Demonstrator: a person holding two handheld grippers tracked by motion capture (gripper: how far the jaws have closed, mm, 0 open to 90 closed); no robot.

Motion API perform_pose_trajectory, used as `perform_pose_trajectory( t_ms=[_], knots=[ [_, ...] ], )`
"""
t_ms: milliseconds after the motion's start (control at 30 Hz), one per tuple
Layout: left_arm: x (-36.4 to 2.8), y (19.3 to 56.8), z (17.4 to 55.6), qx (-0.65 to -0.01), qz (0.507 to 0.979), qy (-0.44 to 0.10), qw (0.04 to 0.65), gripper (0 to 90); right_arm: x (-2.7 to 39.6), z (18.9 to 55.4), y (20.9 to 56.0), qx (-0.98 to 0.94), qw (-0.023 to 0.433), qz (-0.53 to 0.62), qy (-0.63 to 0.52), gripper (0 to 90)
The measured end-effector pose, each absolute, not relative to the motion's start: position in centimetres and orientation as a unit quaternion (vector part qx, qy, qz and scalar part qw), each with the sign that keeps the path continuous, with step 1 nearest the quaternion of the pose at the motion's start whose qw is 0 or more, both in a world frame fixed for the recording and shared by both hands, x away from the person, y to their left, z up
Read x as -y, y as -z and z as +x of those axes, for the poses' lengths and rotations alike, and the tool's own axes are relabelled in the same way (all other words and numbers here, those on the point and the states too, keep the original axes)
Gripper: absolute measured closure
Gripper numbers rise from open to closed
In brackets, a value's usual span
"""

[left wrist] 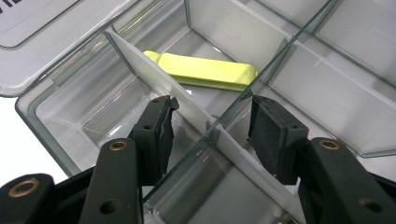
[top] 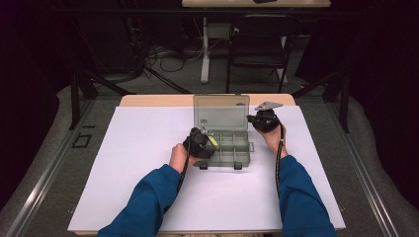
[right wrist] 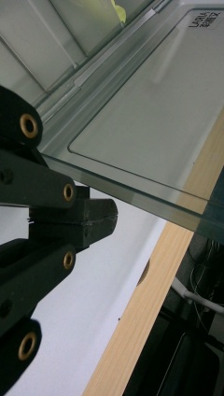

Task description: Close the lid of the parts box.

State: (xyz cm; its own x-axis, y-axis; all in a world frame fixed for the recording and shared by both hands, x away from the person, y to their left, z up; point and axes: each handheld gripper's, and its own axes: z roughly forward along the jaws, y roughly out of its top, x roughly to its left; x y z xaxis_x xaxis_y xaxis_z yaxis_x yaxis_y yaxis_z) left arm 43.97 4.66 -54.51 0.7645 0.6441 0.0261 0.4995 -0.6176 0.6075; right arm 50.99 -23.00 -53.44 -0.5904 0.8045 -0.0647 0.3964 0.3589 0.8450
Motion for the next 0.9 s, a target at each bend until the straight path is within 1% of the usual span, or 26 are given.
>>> perform_pose_trajectory(
  t_ms=[633, 900],
  knots=[
    [-4.7, 54.5, 43.9, -0.327, 0.888, -0.121, 0.301, 48.5, 23.1, 50.2, 52.4, -0.785, 0.246, 0.361, -0.44, 90.0],
    [-4.9, 54.5, 43.9, -0.328, 0.882, -0.125, 0.313, 45.3, 23.1, 50.0, 52.3, -0.786, 0.246, 0.355, -0.442, 90.0]
  ],
)
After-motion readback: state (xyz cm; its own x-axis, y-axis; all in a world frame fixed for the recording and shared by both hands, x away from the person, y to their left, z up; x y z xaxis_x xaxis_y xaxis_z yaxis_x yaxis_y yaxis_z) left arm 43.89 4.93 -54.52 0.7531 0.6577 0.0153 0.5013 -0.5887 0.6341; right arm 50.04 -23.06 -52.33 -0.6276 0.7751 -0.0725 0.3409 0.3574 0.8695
